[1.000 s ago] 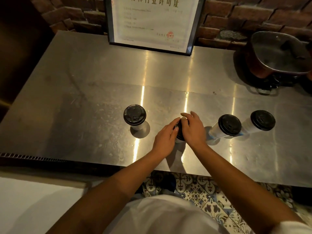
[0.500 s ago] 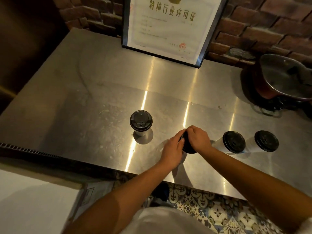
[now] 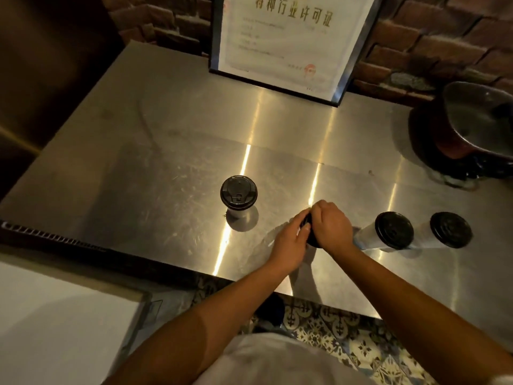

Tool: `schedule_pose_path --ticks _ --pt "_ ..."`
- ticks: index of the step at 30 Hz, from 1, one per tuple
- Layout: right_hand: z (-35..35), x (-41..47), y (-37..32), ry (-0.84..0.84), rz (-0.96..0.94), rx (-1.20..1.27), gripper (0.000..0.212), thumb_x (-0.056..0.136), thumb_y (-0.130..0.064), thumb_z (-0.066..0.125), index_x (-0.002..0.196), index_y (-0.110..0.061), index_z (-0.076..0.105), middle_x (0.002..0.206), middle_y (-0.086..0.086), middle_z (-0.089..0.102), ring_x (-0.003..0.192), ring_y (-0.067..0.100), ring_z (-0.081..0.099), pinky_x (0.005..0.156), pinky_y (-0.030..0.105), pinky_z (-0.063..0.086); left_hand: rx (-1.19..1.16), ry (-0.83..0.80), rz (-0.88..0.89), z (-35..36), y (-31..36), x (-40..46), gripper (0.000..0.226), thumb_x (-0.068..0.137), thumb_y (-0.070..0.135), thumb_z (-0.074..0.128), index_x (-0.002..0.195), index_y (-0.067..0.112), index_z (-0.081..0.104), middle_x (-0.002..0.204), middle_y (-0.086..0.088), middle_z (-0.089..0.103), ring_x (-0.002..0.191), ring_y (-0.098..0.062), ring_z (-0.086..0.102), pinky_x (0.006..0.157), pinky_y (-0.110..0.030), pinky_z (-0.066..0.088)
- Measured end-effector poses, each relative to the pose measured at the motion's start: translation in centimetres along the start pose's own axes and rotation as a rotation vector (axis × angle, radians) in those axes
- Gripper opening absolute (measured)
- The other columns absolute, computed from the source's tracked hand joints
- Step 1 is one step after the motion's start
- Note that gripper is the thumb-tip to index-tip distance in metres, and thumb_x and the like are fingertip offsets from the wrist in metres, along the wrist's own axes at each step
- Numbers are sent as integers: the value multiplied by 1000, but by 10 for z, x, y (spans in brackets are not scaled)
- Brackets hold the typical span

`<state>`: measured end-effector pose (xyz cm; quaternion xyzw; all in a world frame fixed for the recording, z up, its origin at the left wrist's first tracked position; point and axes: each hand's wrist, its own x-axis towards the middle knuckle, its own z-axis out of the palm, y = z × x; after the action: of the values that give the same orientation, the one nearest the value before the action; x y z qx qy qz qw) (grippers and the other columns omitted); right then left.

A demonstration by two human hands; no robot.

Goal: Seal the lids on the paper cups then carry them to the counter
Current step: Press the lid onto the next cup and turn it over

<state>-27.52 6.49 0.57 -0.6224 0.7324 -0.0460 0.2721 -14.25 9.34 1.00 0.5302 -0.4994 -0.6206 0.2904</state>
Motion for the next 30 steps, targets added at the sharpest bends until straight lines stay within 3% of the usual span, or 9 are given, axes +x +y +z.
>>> schedule_pose_path --ticks 2,4,8,13,16,19,22,27,30 --pt "-11 -2 -11 44 63 -4 50 102 -50 45 128 -9 56 123 16 58 105 39 61 78 40 49 -38 17 -72 -1 3 1 41 109 31 39 151 32 44 143 -1 58 127 -19 58 108 -40 50" --pt "-18 0 -15 21 195 -43 64 98 -65 37 136 -15 48 129 15 53 112 41 61 80 39 44 -118 14 -173 0 7 4 37 110 28 36 144 32 51 135 -4 63 117 -25 64 101 -43 54" --pt "-26 -9 -19 -3 229 -17 57 91 -66 42 117 -17 52 113 13 62 95 33 64 76 39 49 -130 -5 -253 2 17 0 30 110 24 36 129 32 57 128 -9 66 105 -30 68 97 -46 57" --pt "-46 -23 -14 30 288 246 46 92 -61 47 110 -20 58 104 7 67 90 25 64 84 42 57 215 -37 16 -12 25 -10 38 109 34 39 144 29 55 137 7 59 122 -15 56 101 -28 46" --pt "-61 -34 -8 -8 292 584 40 91 -59 50 107 -24 62 109 4 65 101 28 65 91 50 59 507 10 242 -26 24 -10 38 107 42 42 141 36 57 152 7 47 139 -16 36 110 -35 36" --pt "-66 -48 -2 -29 246 722 27 103 -42 49 113 -22 63 111 1 64 106 25 64 100 48 54 430 -68 231 -29 33 -12 38 104 51 44 137 41 59 155 12 41 136 -8 37 107 -30 34" --pt "-72 -60 -2 24 326 960 27 99 -43 54 109 -19 65 110 11 67 107 36 66 87 46 56 360 -80 162 -25 46 -16 41 99 56 50 132 35 62 143 12 52 125 -7 52 100 -26 42" --pt "-80 -75 -13 50 361 1159 78 63 -66 63 116 -9 64 116 26 67 108 47 67 79 50 54 492 -8 214 -27 62 -23 49 91 69 50 112 28 66 106 9 68 93 -10 65 75 -23 55" --pt "-88 -85 -17 63 299 1193 66 80 -64 62 126 -18 62 114 16 68 104 37 68 73 39 54 570 76 280 -33 75 -22 57 83 78 47 101 28 67 96 9 67 87 -8 64 75 -30 57"
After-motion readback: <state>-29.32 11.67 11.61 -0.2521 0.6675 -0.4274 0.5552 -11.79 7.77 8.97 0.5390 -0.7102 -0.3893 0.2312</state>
